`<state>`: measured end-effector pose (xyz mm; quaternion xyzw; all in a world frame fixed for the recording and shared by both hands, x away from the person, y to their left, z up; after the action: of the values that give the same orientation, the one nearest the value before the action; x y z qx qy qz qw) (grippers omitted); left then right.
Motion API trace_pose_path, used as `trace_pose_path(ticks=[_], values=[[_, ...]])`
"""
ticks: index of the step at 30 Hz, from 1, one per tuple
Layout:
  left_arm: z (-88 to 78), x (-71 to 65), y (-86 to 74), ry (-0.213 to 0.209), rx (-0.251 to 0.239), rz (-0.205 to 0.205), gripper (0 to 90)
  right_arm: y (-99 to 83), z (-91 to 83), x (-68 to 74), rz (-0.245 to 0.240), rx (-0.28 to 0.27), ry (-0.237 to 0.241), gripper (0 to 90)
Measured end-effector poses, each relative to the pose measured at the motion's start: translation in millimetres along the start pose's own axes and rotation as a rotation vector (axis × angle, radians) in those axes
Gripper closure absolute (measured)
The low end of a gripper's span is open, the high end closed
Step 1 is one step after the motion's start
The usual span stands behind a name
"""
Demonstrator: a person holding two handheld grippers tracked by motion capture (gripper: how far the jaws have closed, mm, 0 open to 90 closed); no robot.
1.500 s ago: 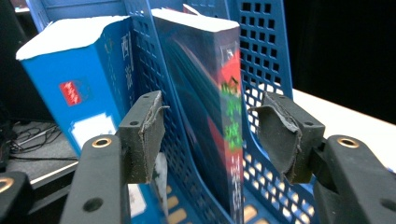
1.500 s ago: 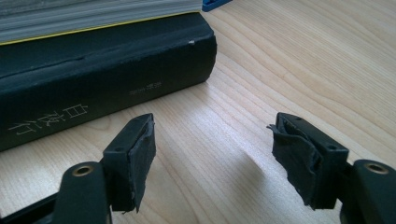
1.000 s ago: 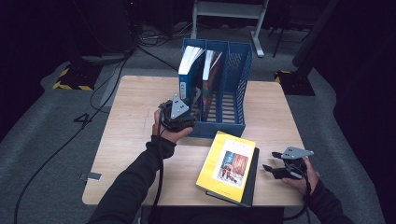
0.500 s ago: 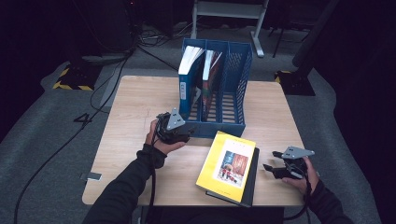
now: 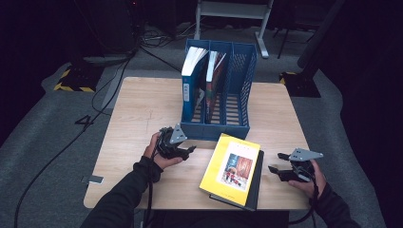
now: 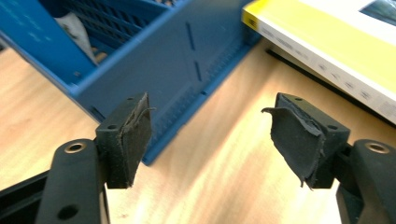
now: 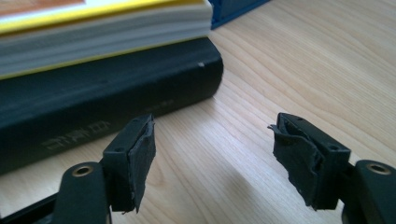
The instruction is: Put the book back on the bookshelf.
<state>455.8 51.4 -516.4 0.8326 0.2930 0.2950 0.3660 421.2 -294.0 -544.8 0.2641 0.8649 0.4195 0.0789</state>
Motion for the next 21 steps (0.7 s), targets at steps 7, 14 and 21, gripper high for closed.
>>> trace_pose_path(ticks=[7, 14, 21], values=[[-0.9, -23.2, -15.2, -0.078, 0.044, 0.066, 27.2, 15.4, -4.0, 14.6, 0.04, -0.045, 0.045, 29.2], [1.3, -45.7, -22.9, -0.131, 0.077, 0.14, 25.8, 30.5, 0.0, 38.9, 0.041, -0.052, 0.119, 26.4], [-0.4, -65.1, -23.1, -0.201, 0.083, 0.175, 25.8, 41.6, 9.4, 62.1, 0.04, -0.021, 0.183, 28.9]])
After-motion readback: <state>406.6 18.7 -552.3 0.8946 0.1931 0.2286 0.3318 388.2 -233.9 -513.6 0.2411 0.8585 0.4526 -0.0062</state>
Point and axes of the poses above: each handheld gripper's, and its own axes: z roughly forward along the jaws, y roughly out of its top, x roughly to its left, the point moved 10 cm from there along z, roughly forward along the jaws, and after that the axes turned 14 degrees about y, right-handed, at the moved point
